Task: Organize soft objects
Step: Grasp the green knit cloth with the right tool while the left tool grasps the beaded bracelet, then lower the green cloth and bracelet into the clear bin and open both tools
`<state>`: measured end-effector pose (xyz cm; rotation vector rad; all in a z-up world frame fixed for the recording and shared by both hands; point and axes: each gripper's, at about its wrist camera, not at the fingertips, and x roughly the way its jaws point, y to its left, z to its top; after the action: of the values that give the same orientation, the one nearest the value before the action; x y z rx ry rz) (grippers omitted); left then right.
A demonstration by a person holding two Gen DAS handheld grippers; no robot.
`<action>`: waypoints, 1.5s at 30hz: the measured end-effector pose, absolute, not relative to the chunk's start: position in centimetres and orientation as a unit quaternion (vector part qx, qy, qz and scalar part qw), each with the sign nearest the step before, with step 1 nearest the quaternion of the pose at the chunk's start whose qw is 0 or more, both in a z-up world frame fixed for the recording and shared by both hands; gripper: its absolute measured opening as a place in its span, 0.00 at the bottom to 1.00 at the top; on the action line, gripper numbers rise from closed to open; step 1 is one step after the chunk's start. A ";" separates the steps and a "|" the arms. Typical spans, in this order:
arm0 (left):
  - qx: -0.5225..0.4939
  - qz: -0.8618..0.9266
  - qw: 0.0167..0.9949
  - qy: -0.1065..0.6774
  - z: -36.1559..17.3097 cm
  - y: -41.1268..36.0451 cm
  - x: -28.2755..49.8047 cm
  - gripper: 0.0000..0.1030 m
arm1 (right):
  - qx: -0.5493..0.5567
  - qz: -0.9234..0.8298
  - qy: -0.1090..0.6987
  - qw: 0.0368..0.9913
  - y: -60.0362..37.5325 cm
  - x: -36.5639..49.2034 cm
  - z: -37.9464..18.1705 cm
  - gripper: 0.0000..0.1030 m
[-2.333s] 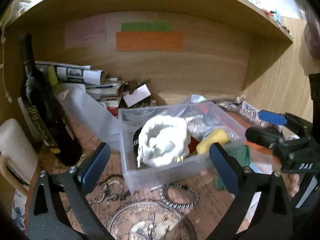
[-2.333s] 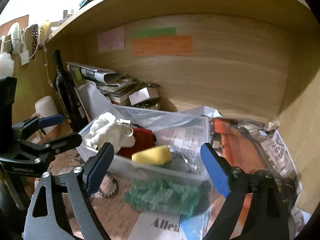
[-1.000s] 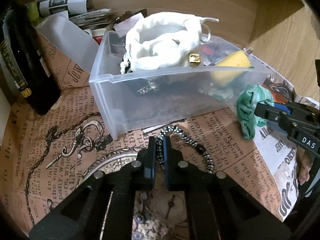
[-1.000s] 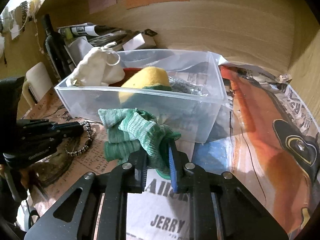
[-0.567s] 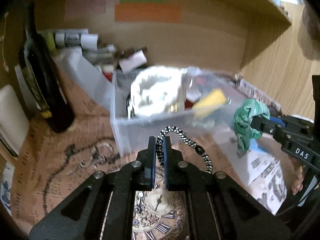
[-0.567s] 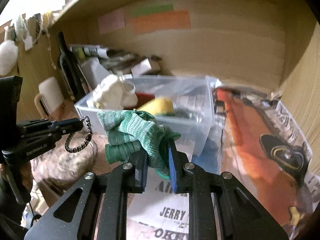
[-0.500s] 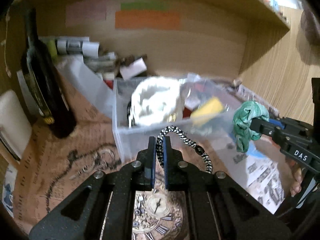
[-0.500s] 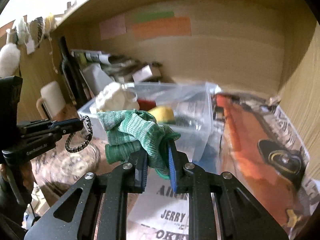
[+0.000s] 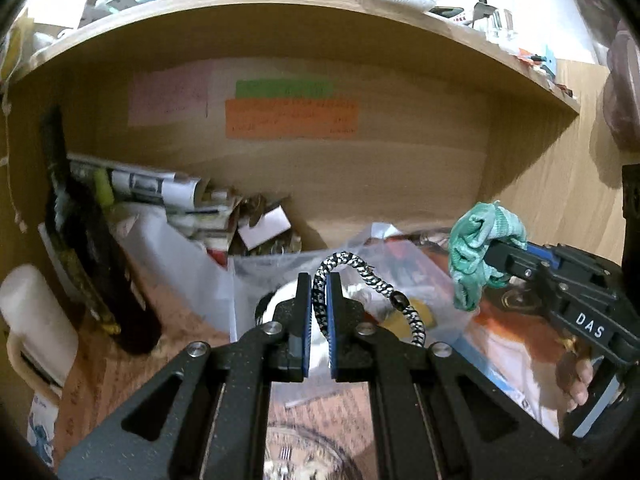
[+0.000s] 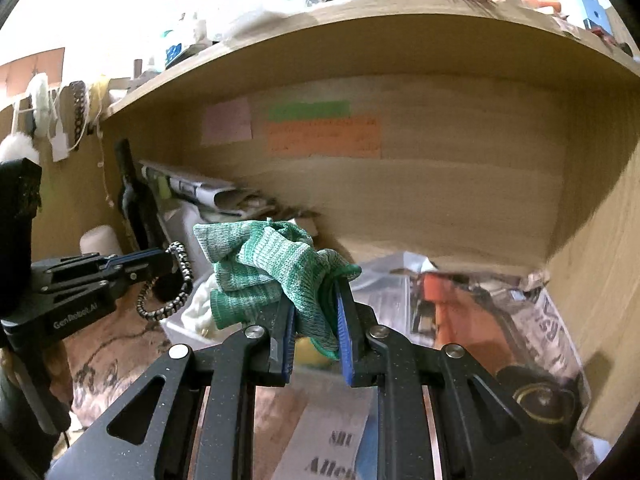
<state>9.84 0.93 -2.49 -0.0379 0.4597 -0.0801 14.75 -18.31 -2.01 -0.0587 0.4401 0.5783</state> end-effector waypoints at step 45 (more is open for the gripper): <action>-0.012 -0.035 0.960 0.278 -4.9 1.2 17.2 0.37 | -0.056 0.256 0.304 0.916 -15.8 21.5 -5.8 0.43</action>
<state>17.16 1.16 -4.92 -0.0234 0.5627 -0.0710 21.53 -15.81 -5.83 -0.1149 0.6261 0.5273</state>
